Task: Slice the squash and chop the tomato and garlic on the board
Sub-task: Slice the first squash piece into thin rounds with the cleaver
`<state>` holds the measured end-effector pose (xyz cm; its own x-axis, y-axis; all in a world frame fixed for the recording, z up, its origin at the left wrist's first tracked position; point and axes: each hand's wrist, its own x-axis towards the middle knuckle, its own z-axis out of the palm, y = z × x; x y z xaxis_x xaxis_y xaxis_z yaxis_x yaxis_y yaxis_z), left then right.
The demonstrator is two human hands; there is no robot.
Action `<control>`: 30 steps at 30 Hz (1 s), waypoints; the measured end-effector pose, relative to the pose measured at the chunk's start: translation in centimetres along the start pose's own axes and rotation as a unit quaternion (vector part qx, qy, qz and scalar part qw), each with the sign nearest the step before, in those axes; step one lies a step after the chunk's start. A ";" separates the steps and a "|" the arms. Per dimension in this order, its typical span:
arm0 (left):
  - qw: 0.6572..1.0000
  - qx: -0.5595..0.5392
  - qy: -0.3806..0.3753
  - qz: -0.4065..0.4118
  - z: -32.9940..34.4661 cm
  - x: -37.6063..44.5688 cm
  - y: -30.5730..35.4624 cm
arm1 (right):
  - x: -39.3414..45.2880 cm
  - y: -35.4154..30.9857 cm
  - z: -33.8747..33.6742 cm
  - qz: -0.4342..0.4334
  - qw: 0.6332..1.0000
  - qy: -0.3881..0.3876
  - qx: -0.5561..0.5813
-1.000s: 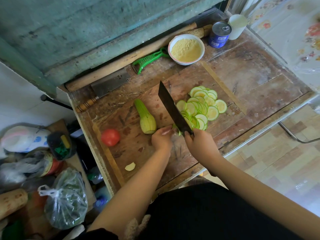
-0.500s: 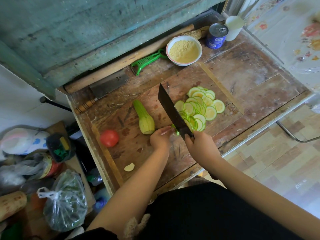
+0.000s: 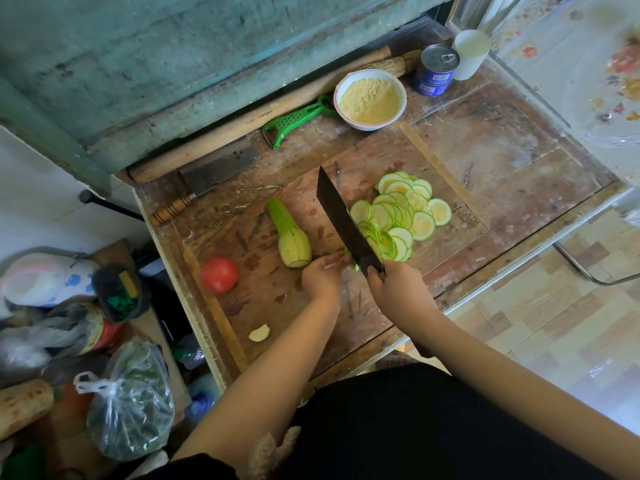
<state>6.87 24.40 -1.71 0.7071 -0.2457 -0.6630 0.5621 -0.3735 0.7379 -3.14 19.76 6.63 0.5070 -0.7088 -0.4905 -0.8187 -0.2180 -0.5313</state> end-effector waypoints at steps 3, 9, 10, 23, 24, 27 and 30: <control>1.000 0.004 0.004 -0.004 0.0 0.1 0.0 | 0.1 -0.2 0.1 0.003 1.000 0.001 0.002; 1.000 -0.018 -0.002 -0.017 -0.3 0.2 0.1 | 1.4 -0.7 1.0 0.018 1.000 -0.022 -0.004; 1.000 -0.016 -0.004 -0.011 -0.3 0.2 0.1 | 1.7 -0.8 1.3 0.022 0.999 -0.024 -0.004; 1.000 0.016 -0.014 -0.007 -0.1 0.1 0.3 | 0.6 -0.6 0.1 -0.006 1.000 0.012 0.004; 1.000 0.012 -0.011 -0.013 -0.2 0.2 0.3 | 0.5 -0.5 0.0 -0.011 1.000 0.013 0.005; 1.000 0.008 -0.015 -0.022 -0.5 0.4 0.3 | 0.0 -0.3 -0.2 -0.018 1.000 0.015 0.006; 1.000 0.018 -0.015 -0.016 -0.5 0.4 0.2 | -0.2 0.0 -0.1 -0.018 1.000 0.016 0.011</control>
<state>7.45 24.70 -1.78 0.6760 -0.2600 -0.6895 0.5675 -0.4132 0.7122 -3.31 19.83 6.84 0.5271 -0.7216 -0.4489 -0.7936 -0.2291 -0.5636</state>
